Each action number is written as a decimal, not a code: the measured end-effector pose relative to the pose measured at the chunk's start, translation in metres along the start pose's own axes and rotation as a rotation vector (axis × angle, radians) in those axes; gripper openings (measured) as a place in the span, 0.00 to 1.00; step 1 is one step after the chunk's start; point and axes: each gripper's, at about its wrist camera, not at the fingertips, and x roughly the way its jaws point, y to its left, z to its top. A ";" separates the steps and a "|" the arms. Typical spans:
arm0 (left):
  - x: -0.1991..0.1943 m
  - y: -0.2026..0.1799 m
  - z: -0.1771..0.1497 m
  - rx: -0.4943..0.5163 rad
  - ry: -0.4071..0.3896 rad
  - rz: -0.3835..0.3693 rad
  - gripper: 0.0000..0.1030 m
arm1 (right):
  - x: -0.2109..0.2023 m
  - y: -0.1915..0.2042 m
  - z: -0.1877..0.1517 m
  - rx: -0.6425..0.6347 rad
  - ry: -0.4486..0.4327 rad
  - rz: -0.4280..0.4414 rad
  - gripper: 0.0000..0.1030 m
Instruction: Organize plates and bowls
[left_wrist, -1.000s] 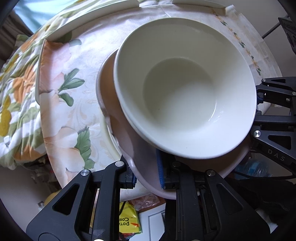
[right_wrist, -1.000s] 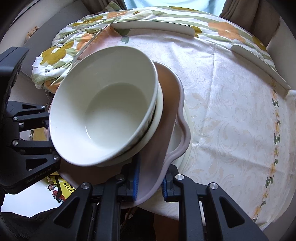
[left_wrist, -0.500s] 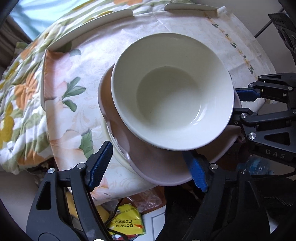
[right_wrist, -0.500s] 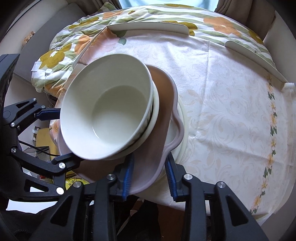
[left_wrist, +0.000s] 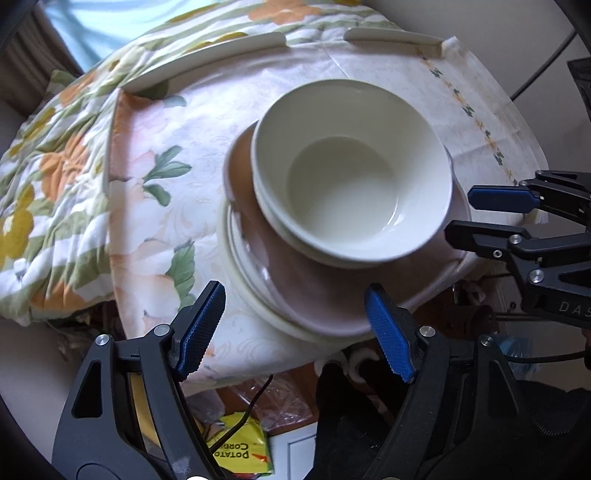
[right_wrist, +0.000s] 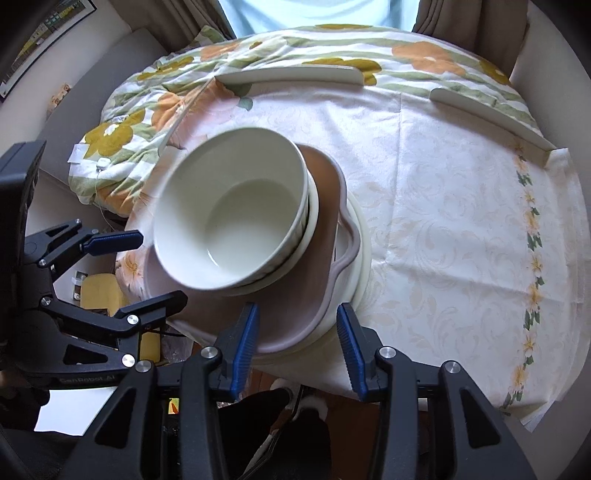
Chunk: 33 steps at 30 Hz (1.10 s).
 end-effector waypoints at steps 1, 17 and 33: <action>-0.009 -0.001 -0.005 -0.014 -0.016 -0.002 0.74 | -0.009 0.001 -0.004 0.000 -0.020 0.003 0.39; -0.270 -0.078 -0.080 -0.214 -0.768 0.152 1.00 | -0.237 0.007 -0.086 0.029 -0.567 -0.133 0.88; -0.288 -0.117 -0.116 -0.216 -0.861 0.218 1.00 | -0.287 -0.004 -0.139 0.088 -0.777 -0.281 0.90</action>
